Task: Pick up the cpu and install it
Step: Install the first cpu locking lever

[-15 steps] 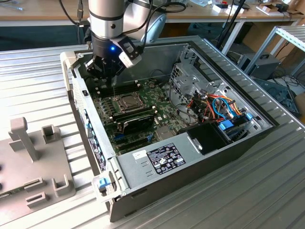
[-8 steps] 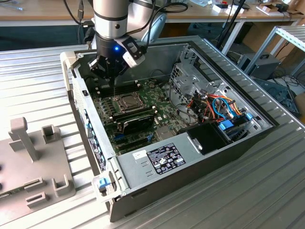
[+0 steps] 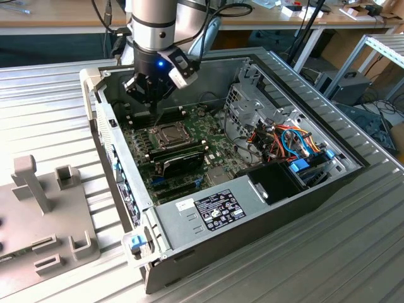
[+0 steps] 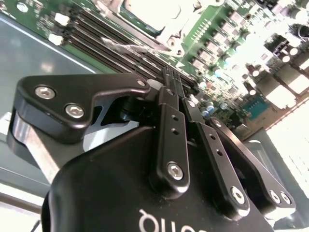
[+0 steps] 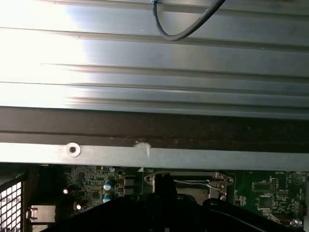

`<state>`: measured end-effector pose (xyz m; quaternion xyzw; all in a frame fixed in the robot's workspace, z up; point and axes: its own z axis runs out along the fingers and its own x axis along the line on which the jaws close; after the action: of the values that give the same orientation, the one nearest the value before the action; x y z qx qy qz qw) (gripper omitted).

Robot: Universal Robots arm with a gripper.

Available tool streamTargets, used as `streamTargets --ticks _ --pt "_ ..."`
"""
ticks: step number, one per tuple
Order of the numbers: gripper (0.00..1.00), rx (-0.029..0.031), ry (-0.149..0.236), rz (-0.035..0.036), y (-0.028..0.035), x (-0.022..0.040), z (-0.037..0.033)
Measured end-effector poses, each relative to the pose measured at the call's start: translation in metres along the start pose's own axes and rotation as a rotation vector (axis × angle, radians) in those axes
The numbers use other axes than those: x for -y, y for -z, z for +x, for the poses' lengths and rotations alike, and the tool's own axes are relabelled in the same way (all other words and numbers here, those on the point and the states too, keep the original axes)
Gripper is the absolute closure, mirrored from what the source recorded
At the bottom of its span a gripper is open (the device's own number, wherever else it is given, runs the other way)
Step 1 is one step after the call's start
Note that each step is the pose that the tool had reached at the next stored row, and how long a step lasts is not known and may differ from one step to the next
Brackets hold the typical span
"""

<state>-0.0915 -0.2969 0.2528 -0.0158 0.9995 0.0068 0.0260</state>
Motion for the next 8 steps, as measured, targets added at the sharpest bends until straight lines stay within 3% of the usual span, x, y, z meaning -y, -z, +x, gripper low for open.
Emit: streamTargets --ticks 4,8 --pt "0.89 0.0000 0.000 0.0001 -0.0010 0.0005 -0.0133" --pt "0.89 0.0001 0.000 -0.0001 -0.0047 0.0006 -0.0174"
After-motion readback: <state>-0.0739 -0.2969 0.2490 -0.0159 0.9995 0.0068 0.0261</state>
